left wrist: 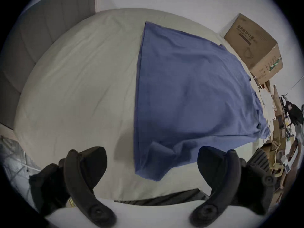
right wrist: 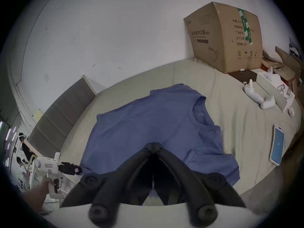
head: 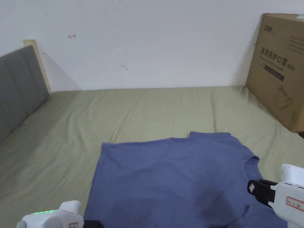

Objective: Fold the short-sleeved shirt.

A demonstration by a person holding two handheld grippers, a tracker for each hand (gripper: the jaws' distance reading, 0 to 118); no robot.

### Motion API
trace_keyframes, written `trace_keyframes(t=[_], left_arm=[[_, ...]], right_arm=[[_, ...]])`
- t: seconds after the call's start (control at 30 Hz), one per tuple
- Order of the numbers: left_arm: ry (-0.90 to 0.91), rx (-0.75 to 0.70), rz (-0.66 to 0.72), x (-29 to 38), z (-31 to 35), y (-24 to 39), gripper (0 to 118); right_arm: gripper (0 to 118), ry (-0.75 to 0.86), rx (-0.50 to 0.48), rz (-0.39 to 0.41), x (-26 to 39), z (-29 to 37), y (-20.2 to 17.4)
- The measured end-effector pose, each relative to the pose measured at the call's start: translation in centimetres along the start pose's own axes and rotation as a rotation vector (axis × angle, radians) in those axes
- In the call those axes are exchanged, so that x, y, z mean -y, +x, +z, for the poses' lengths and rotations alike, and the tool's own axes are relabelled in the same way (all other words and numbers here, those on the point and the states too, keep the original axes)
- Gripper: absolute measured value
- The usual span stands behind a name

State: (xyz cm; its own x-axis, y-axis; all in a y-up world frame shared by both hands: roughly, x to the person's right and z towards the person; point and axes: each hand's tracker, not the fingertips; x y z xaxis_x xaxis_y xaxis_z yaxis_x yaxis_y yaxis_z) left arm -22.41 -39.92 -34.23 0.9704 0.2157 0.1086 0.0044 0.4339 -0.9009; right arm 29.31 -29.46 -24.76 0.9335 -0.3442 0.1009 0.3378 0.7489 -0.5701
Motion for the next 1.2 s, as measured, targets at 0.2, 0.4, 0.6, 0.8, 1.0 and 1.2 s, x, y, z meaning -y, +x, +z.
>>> trace_keyframes(t=[0.2, 0.4, 0.6, 0.8, 1.0, 1.2], left_arm=[[0.128, 0.001, -0.094, 0.8, 2.5, 1.5, 2], [0.278, 0.058, -0.065, 1.9, 6.6, 1.1, 2], [0.308, 0.072, -0.070, 2.5, 8.0, 2.1, 3], [0.248, 0.064, -0.034, 3.3, 6.7, 1.7, 3], [0.232, 0.043, -0.055, 3.8, 6.8, 2.0, 3], [0.309, 0.069, -0.037, -0.2, 8.1, 1.8, 3]], right_arm=[[0, -0.010, -0.001, -0.024, 1.1, 0.8, 2.0], [92, -0.213, 0.169, -0.036, 1.3, -0.8, 6.2], [91, -0.460, 0.322, 0.000, 4.4, -4.7, 10.4], [31, -0.434, 0.222, 0.120, 6.2, -4.4, 10.4], [6, -0.363, 0.192, 0.089, 5.5, -2.2, 8.7], [6, -0.214, 0.137, 0.010, 0.0, -0.8, 8.5]])
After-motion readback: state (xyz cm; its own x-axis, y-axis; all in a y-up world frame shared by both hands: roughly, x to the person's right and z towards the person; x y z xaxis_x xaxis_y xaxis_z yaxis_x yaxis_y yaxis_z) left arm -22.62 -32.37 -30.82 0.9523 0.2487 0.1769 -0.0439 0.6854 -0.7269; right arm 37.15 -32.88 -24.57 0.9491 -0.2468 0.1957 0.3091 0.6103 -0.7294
